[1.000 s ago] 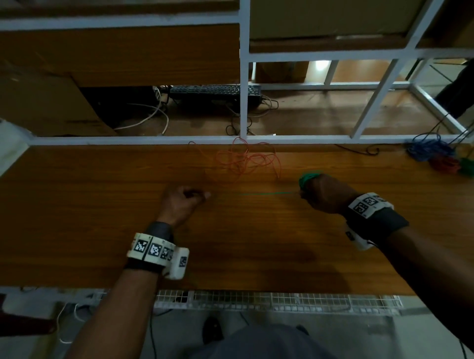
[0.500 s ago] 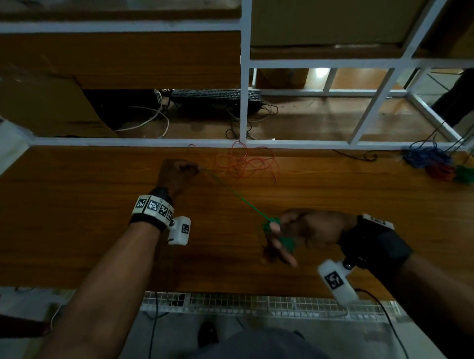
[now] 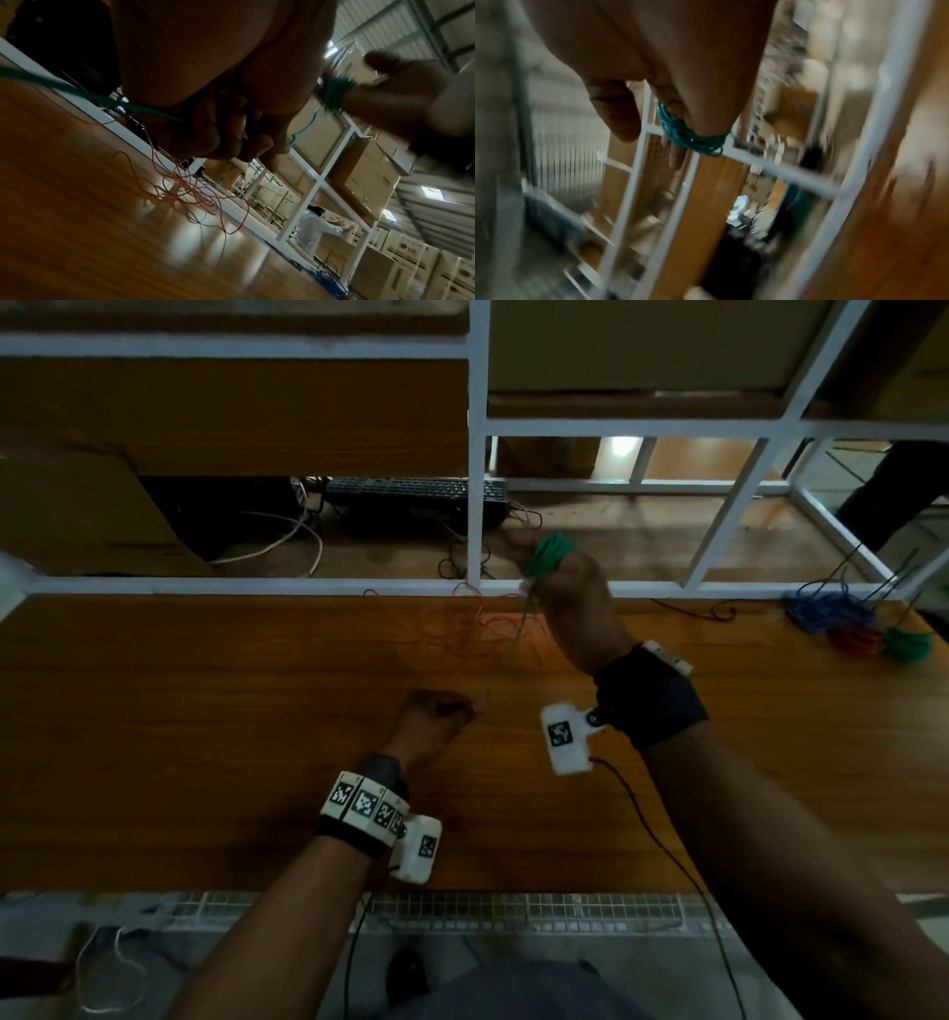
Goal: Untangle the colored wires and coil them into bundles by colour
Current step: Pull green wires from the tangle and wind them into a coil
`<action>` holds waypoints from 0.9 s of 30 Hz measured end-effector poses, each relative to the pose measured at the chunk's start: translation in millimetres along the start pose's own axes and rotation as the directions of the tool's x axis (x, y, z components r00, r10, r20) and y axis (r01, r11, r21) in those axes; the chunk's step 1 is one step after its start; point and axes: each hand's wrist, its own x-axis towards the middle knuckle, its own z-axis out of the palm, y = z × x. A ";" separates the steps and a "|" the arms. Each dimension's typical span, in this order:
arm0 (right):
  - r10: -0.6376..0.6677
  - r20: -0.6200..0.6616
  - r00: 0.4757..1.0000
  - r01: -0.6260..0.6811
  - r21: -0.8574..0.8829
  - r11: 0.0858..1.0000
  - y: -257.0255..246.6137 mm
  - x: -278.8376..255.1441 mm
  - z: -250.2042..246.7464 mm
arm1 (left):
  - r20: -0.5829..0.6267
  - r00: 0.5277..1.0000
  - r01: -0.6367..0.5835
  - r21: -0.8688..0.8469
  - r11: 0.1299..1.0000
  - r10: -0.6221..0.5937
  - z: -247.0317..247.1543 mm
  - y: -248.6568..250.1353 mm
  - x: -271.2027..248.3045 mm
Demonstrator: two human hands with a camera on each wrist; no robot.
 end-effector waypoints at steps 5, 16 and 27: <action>0.572 0.129 0.810 -0.178 -0.875 0.449 79.6 -20.1 -22.7 | -0.055 0.997 0.050 0.071 0.996 -0.046 -37.6 11.4 -17.0; 0.357 0.712 0.604 -0.550 0.049 0.834 62.8 -50.1 11.3 | -0.015 0.965 -0.255 0.185 0.949 0.262 -58.1 59.1 22.2; 0.211 -0.074 0.975 -0.072 0.790 0.609 20.2 -11.2 -17.0 | 0.077 0.994 -0.072 -0.026 0.997 0.073 -11.7 22.5 7.4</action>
